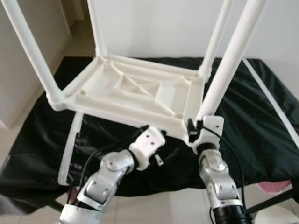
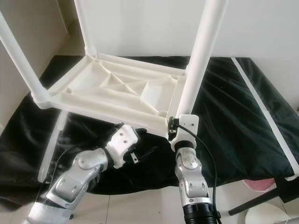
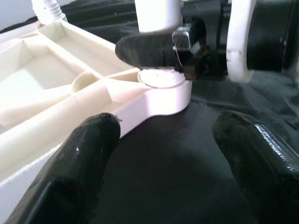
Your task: Building children table
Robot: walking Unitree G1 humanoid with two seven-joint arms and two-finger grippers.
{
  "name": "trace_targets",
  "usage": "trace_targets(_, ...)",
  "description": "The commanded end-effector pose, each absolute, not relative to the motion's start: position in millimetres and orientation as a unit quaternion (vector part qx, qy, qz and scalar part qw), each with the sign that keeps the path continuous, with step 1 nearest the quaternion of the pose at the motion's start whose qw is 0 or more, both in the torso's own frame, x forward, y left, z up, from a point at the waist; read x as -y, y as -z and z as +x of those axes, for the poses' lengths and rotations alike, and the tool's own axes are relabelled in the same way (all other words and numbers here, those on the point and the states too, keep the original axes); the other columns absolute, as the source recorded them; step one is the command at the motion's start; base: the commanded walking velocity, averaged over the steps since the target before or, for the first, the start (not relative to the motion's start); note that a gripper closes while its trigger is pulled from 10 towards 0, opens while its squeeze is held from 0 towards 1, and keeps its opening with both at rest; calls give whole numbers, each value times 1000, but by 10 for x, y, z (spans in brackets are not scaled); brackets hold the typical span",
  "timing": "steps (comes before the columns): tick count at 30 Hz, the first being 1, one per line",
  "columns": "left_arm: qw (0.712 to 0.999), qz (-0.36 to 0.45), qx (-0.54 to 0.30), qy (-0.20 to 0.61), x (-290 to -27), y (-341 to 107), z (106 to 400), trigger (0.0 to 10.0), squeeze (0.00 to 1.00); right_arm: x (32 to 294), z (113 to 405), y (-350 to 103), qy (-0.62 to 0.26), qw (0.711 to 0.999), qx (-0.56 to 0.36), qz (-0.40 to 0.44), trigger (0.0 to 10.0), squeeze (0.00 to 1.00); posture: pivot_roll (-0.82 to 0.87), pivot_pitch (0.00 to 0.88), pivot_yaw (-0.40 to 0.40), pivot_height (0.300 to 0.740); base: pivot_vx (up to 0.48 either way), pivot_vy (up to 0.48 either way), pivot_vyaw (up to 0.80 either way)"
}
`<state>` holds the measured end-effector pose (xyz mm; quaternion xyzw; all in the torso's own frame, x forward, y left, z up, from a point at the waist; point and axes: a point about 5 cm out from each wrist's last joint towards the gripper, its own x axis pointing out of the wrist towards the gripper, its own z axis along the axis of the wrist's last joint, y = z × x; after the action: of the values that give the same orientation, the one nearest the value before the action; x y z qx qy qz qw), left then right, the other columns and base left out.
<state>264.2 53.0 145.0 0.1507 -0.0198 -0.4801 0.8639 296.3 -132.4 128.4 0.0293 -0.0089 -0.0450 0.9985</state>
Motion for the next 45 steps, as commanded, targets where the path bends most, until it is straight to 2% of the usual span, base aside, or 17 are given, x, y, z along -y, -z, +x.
trace_targets(1, 883, 153, 10, 444, -579, -1415, 2694, 10000, 0, 1409, 2961, -1138, 50, 998, -24, 24, 10000, 1000, 13, 28, -45, 740, 0, 0, 0)
trace_targets(6, 886, 148, -3, 440, -618, -1414, 2716, 10000, 0, 1488, 3002, -1216, 26, 999, -4, 26, 10000, 1000, 19, 28, -48, 740, 0, 0, 0)
trace_targets(7, 883, 138, -18, 449, -612, -1404, 2688, 10000, 0, 1510, 3022, -1272, -7, 1000, 8, 28, 10000, 1000, 22, 30, -50, 740, 0, 0, 0)
trace_targets(17, 868, 120, -25, 481, -596, -1399, 2564, 10000, 0, 1632, 3074, -1395, -99, 994, 33, 14, 10000, 1000, 32, 37, -58, 740, 0, 0, 0)
trace_targets(18, 864, 126, -23, 487, -599, -1398, 2540, 10000, 0, 1657, 3092, -1404, -113, 993, 32, 9, 10000, 490, 33, 41, -61, 740, 0, 0, 0)
trace_targets(19, 864, 126, -23, 487, -599, -1398, 2540, 10000, 0, 1657, 3092, -1404, -113, 993, 32, 9, 10000, 490, 33, 41, -61, 740, 0, 0, 0)
trace_targets(20, 854, 131, -23, 503, -602, -1390, 2499, 10000, 0, 1686, 3118, -1416, -133, 991, 33, 2, 10000, 0, 33, 44, -60, 740, 0, 0, 0)
trace_targets(25, 844, 128, -27, 520, -603, -1402, 2464, 10000, 0, 1720, 3180, -1443, -188, 981, 34, -12, 10000, 0, 33, 48, -57, 740, 0, 0, 0)
trace_targets(30, 862, 150, -14, 485, -596, -1434, 2541, 10000, 0, 1708, 3245, -1429, -248, 967, 19, -59, 10000, 0, 30, 51, -49, 740, 0, 0, 0)
trace_targets(32, 866, 160, -8, 474, -596, -1438, 2566, 10000, 0, 1701, 3248, -1434, -268, 962, 14, -49, 10000, 0, 31, 53, -46, 740, 0, 0, 0)
trace_targets(45, 868, 180, 22, 463, -585, -1480, 2591, 10000, 0, 1746, 3263, -1290, -297, 952, -10, -72, 10000, 0, 34, 42, -33, 740, 0, 0, 0)
